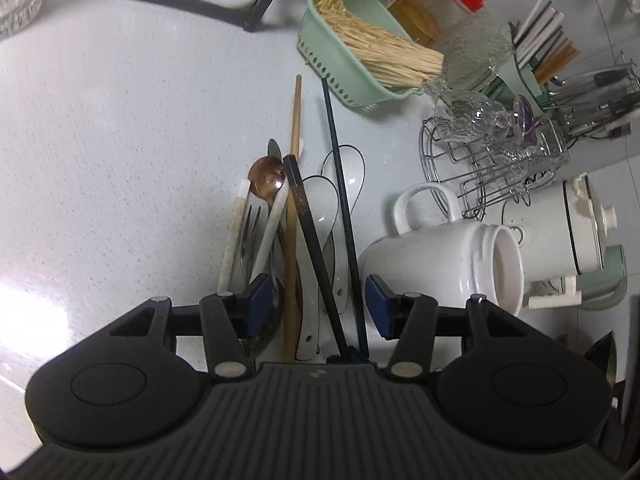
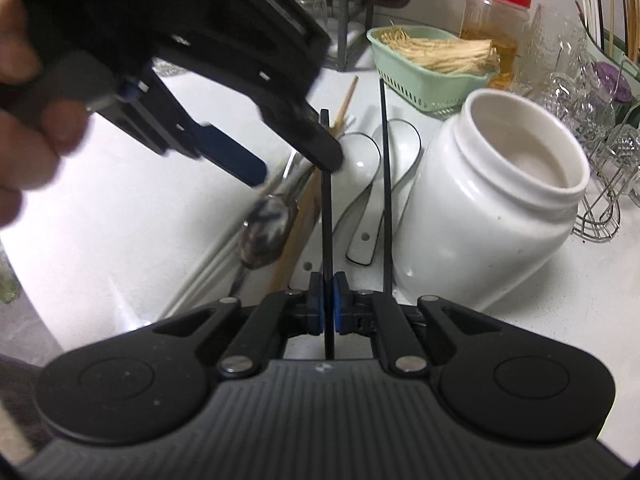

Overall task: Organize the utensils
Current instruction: 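Move the left gripper down to the black chopstick and close on it, then lift the black chopstick upright with the left gripper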

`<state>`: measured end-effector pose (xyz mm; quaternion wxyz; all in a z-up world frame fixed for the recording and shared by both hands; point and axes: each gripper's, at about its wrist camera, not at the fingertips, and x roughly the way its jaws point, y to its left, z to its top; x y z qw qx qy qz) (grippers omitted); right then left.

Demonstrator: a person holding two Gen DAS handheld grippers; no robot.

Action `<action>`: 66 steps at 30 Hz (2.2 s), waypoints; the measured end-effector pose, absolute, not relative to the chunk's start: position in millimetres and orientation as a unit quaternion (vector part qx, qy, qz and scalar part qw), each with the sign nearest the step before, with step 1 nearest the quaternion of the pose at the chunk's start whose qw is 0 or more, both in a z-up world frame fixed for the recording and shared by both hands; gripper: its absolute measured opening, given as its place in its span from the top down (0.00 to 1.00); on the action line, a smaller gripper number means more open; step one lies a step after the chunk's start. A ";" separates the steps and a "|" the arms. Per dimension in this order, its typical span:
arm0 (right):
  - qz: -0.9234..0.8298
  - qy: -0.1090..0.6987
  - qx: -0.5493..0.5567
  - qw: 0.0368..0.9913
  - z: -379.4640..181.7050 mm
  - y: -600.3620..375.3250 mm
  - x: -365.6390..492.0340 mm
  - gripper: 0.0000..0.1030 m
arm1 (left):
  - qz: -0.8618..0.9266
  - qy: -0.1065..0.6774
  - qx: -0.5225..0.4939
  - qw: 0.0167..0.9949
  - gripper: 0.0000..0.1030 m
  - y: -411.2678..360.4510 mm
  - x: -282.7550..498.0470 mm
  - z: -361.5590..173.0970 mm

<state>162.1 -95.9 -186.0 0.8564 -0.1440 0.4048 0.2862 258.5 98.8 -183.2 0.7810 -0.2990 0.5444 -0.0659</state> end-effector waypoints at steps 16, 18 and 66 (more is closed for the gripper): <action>0.319 0.377 -0.135 0.859 -172.4 -94.7 147.1 0.92 | -0.040 0.529 -0.307 0.790 0.87 107.8 271.9 -183.1; 0.316 0.366 -0.131 0.865 -169.6 -95.8 148.1 0.91 | -0.038 0.521 -0.306 0.796 0.86 108.1 274.2 -178.0; 0.180 0.327 -0.067 0.925 -171.5 -143.2 195.7 0.13 | -0.078 0.407 -0.206 0.886 0.94 101.8 244.0 -66.2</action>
